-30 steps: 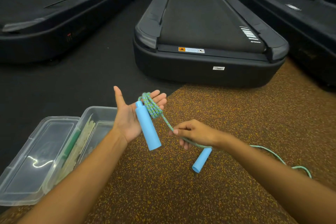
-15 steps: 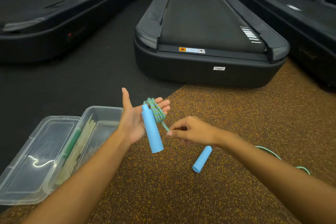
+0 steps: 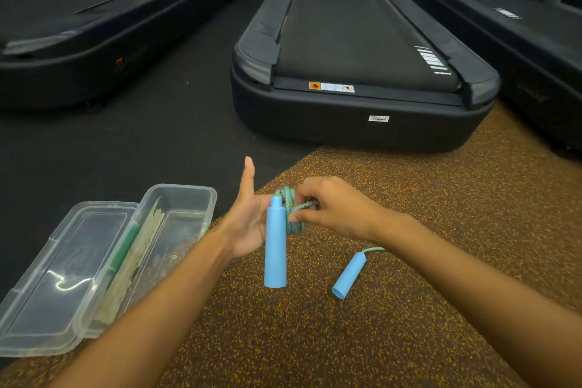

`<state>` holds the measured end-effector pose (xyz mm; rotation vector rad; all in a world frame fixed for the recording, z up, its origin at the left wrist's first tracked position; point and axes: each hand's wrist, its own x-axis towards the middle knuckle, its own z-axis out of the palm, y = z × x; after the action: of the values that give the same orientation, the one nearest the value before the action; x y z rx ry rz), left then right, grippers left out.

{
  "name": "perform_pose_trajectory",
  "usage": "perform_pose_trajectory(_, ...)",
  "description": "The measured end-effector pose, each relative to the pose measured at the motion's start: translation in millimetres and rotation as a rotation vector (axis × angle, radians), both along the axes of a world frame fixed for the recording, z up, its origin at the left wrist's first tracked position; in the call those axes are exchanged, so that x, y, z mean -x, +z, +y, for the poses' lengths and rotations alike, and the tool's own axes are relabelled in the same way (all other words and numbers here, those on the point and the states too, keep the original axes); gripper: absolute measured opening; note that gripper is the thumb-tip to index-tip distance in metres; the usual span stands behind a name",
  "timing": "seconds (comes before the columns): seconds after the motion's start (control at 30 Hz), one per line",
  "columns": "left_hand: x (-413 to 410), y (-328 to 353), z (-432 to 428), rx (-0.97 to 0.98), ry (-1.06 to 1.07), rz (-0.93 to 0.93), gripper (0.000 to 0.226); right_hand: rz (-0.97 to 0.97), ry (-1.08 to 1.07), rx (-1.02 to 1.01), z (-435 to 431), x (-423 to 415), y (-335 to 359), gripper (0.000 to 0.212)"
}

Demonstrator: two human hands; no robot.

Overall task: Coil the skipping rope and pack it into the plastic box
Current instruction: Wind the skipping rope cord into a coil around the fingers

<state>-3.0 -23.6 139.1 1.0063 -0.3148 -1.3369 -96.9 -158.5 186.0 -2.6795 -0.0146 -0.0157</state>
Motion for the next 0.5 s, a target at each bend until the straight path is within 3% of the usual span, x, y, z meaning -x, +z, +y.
perform_pose_trajectory(0.2,5.1,2.3,-1.9,0.003,-0.135,0.015,0.111,0.052,-0.104,-0.363,-5.4,1.6,-0.9,0.023)
perform_pose_trajectory(0.5,8.3,4.9,-4.3,0.021,-0.217,0.023,0.107,0.011,-0.086,-0.658,-16.5,-4.0,-4.6,0.024)
